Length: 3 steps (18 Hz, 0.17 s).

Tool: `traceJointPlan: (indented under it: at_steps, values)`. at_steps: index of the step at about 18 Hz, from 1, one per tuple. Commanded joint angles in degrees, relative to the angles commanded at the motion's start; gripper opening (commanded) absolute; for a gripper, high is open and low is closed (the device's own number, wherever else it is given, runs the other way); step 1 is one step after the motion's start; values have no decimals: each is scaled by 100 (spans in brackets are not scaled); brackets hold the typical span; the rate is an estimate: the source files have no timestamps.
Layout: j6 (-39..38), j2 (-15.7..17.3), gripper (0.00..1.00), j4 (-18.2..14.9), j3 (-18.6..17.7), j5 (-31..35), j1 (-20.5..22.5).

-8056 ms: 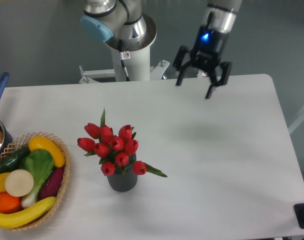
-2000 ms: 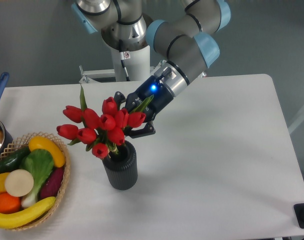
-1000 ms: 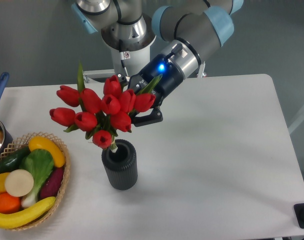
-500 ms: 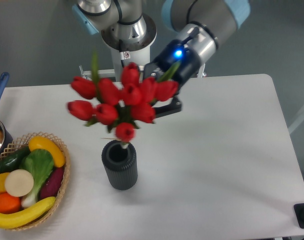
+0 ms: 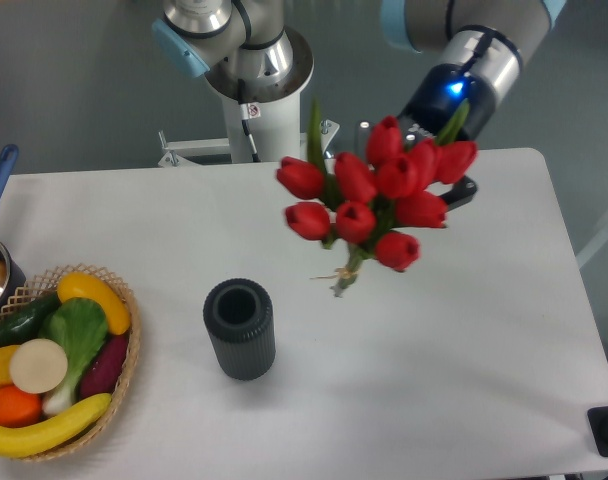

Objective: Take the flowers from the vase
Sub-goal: 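Carry the tulip bunch up and away from the dark vase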

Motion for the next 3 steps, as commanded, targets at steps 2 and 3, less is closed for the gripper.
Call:
traceJointPlan:
  at_steps: [2,3]
  values:
    - [26,9,26,0,-44,0,35]
    - [27,9,26,9,-61,0,44]
